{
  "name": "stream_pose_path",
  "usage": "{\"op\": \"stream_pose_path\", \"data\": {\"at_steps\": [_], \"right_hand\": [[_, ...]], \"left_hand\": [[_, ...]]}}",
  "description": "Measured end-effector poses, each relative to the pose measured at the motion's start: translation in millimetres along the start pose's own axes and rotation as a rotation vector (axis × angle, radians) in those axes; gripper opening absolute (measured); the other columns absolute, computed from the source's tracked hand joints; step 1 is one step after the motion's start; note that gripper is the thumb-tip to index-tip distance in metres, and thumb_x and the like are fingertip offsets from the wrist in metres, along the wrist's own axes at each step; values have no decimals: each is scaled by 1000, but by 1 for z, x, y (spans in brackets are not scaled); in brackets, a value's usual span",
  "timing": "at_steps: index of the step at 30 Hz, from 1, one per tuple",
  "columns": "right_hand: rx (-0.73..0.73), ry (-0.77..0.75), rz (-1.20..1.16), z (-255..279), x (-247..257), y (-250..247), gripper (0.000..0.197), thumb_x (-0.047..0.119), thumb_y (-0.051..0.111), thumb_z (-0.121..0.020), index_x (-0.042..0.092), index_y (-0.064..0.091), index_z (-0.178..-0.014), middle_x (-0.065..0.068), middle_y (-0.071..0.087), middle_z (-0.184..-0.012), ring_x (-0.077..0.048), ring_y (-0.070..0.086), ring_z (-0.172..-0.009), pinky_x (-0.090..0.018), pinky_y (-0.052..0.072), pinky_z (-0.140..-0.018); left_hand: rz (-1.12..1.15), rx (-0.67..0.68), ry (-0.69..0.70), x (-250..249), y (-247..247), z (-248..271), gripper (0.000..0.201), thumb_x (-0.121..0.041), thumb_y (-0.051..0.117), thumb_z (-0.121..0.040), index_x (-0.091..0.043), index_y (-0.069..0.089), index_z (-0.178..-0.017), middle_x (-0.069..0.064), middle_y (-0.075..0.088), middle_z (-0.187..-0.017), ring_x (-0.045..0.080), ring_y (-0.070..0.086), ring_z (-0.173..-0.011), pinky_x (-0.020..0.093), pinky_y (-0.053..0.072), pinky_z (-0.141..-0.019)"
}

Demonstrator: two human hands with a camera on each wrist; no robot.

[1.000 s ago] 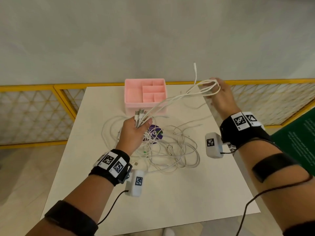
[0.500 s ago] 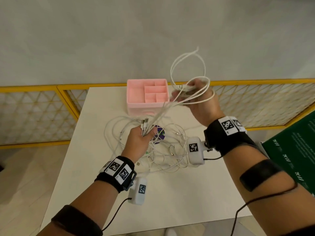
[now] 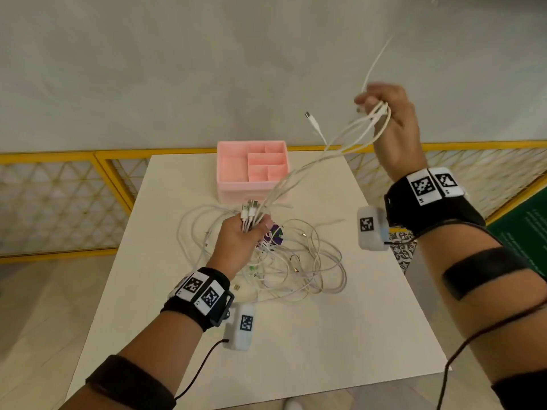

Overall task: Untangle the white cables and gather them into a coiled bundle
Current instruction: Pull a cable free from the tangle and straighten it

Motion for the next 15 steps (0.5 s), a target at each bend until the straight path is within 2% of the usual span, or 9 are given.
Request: {"op": "stream_pose_path", "data": {"at_steps": [1,3,5,7,8,10,11,12,15], "right_hand": [[-4,106,49,10,-32,-8,17,26,52,-93,37,66,-91,-14,61,-121,-26,62,-110,-32,48,-97],[21,338,211,36,-96,-26,23,31,49,-86,29,68,-99,-10,64,-116,-26,61,-111,-36,47,-98],[90,522,362,70,-149,-42,29,23,45,-89,17,68,-105,-12,67,-110,-31,62,-106,-40,47,-91],[147,636,470,103,-175,-57,27,10,43,-95,10,68,-107,-17,68,-102,-32,62,-95,-39,45,-82],[173,693,513,120,-184,-65,27,9,43,-96,9,67,-107,-19,68,-100,-32,60,-90,-38,44,-78],[224,809,612,149,-201,-79,27,7,42,-97,10,66,-109,-17,66,-97,-29,56,-86,-35,41,-76],[260,850,665,161,-212,-85,29,7,41,-97,10,66,-111,-16,66,-100,-28,54,-86,-34,41,-78],[298,880,714,173,-220,-90,29,7,41,-99,8,66,-114,-18,66,-105,-29,54,-87,-35,42,-79],[425,938,838,201,-237,-91,29,15,49,-101,8,62,-126,-20,64,-119,-35,60,-102,-38,46,-89]], "left_hand": [[19,-3,-24,4,-3,1,15,-16,70,-93,-3,73,-101,-14,62,-58,-4,47,-42,9,34,-46],[48,-12,-76,14,-9,5,12,-13,72,-92,-4,72,-100,-3,64,-66,-3,45,-41,10,34,-43],[65,-25,-149,29,-16,7,13,-16,72,-92,-5,73,-100,-5,51,-58,4,35,-39,17,28,-39],[77,-40,-187,42,-24,9,24,-24,69,-94,-3,73,-104,0,38,-59,10,24,-43,19,21,-41],[78,-45,-200,46,-28,10,27,-28,67,-96,-4,73,-105,4,40,-63,10,22,-43,21,18,-42],[72,-44,-205,49,-31,12,26,-31,58,-101,-11,75,-102,11,59,-78,10,21,-43,24,16,-44],[78,-48,-211,50,-32,14,28,-32,55,-103,-13,74,-99,9,68,-86,9,21,-42,24,16,-44],[97,-56,-226,50,-31,15,29,-31,52,-104,-12,73,-97,7,70,-87,9,22,-41,23,16,-44],[152,-67,-275,53,-27,18,36,-34,48,-105,-9,66,-87,0,54,-65,8,26,-42,21,18,-45]]}}
Point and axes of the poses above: each hand's wrist, its own z-axis away from the middle knuckle, its own y-axis out of the palm, x = y × z, the point moved 9 cm from there along -z, towards the middle knuckle
